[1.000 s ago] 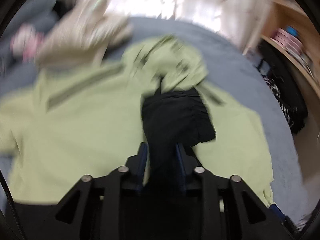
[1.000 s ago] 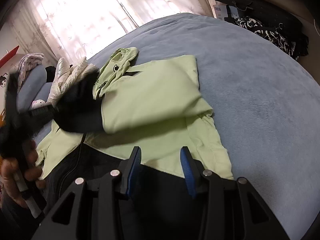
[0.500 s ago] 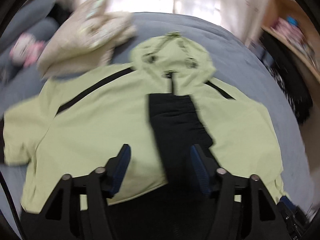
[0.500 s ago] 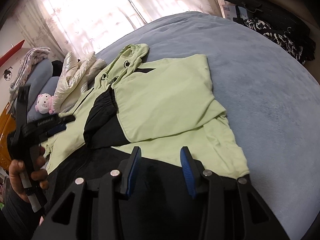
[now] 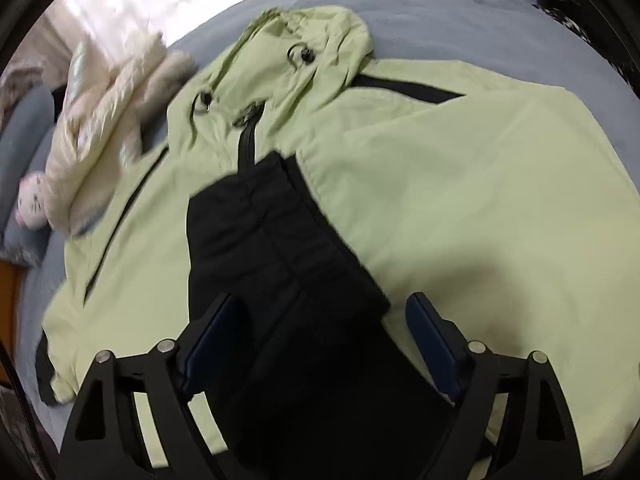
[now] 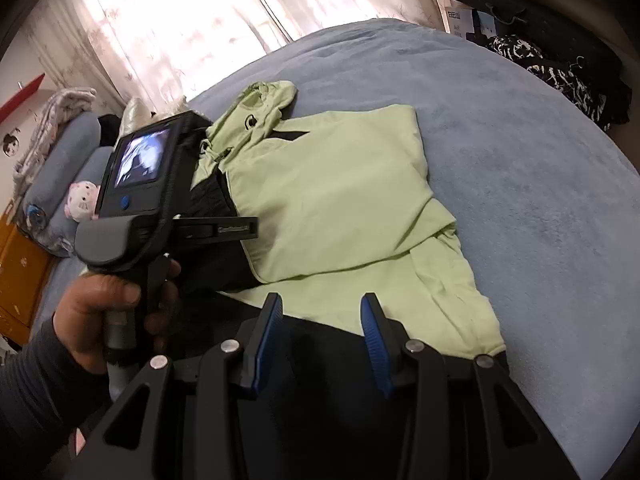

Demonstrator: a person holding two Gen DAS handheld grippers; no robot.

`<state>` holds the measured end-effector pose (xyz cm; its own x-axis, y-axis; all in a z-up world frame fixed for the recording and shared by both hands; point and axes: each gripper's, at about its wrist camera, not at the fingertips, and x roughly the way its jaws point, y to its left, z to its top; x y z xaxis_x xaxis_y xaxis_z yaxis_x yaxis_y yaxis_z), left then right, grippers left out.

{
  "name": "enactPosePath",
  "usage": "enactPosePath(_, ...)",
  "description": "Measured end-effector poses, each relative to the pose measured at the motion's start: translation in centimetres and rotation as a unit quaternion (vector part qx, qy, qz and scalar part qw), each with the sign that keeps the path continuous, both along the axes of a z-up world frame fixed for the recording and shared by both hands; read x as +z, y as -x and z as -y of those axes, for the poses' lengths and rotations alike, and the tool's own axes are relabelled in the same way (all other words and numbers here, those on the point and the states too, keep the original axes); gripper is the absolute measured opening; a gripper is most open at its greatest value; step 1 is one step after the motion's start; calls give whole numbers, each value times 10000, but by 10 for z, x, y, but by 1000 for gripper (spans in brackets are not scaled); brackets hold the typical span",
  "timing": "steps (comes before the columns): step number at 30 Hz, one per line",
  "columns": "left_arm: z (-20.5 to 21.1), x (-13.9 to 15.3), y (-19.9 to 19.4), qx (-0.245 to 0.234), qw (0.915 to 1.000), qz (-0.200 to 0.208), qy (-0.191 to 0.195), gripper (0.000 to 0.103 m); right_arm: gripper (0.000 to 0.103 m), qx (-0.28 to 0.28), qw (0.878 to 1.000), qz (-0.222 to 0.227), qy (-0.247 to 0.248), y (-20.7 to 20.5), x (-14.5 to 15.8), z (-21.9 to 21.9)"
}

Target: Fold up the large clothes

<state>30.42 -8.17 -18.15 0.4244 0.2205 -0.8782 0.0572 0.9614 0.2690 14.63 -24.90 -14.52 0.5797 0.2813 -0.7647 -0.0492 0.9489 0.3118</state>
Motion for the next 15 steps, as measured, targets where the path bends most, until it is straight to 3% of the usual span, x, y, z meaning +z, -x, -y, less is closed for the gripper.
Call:
enactPosePath(1, -1, 1, -3, -105, 9999, -78, 78, 81, 41, 1, 10000, -9, 66, -1, 1, -2)
enactPosePath(2, -5, 3, -3, -171, 9995, -114, 221, 58, 41, 2, 9999, -11, 112, -2, 1, -3)
enactPosePath(5, -19, 15, -7, -217, 9981, -151, 553, 30, 41, 30, 9998, 64, 199, -5, 7, -4)
enactPosePath(9, -61, 53, 6, 5, 9911, 500, 1233, 29, 41, 52, 9993, 273, 268, -7, 19, -4)
enactPosePath(11, -102, 72, 24, 410, 9780, 1072, 1740, 29, 41, 68, 9990, 360, 264, -7, 23, -4)
enactPosePath(15, -166, 63, 50, 1195, 9637, 1244, 2037, 30, 41, 102, 9991, 337, 255, -10, 22, -7)
